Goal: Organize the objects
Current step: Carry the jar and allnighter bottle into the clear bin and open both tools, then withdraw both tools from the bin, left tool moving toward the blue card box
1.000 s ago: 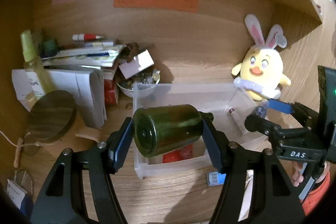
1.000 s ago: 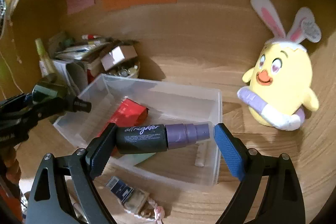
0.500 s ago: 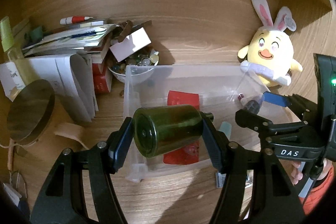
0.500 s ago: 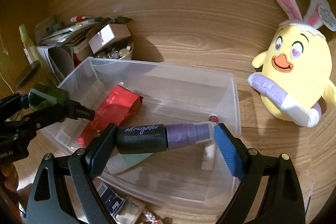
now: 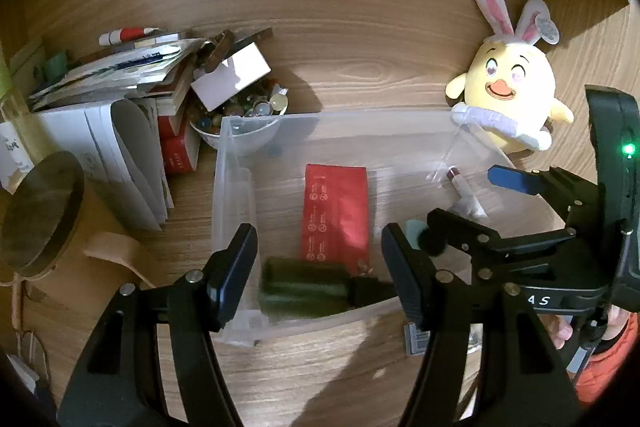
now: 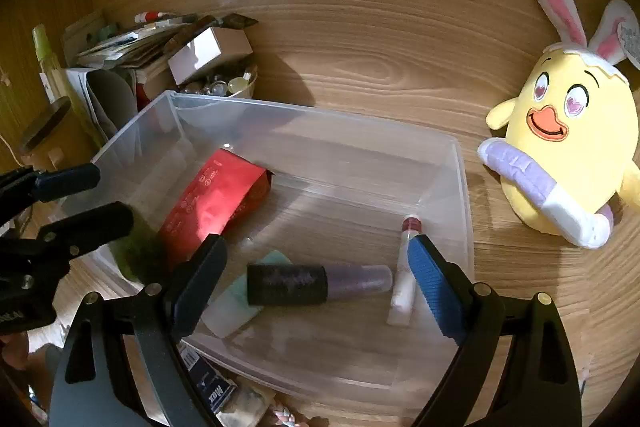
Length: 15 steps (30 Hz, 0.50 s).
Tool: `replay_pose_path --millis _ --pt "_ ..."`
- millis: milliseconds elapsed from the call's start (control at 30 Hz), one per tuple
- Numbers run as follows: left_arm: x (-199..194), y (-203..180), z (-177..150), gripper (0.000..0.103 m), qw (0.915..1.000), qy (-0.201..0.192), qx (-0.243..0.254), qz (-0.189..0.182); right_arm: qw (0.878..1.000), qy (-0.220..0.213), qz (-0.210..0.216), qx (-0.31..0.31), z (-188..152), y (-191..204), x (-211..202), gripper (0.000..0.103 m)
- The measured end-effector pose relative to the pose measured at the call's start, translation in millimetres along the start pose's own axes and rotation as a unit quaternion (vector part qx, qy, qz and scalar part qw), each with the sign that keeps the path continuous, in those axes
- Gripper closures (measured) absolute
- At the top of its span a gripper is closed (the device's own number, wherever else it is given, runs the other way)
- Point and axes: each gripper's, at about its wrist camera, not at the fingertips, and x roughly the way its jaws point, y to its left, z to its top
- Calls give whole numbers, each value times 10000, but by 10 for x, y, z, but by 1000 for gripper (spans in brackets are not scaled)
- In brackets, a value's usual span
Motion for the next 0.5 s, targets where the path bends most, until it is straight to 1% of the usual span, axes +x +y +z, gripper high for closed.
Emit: replay_pose_path --millis 233,300,367,500 --pt "-151 -8 -2 38 9999 -37 -53 -118 9997 -147 -115 -131 -16 35 -158 12" --pt "-216 -22 -9 36 9999 -93 -41 -133 9995 -219 -156 -175 -42 44 -243 12" --pt "-292 -52 -23 30 9998 -168 -4 -111 9992 -286 -177 -193 -70 44 -330 12" --pt "-444 -110 -65 25 9995 -294 79 -104 9985 -452 -202 -216 -157 13 -553 11"
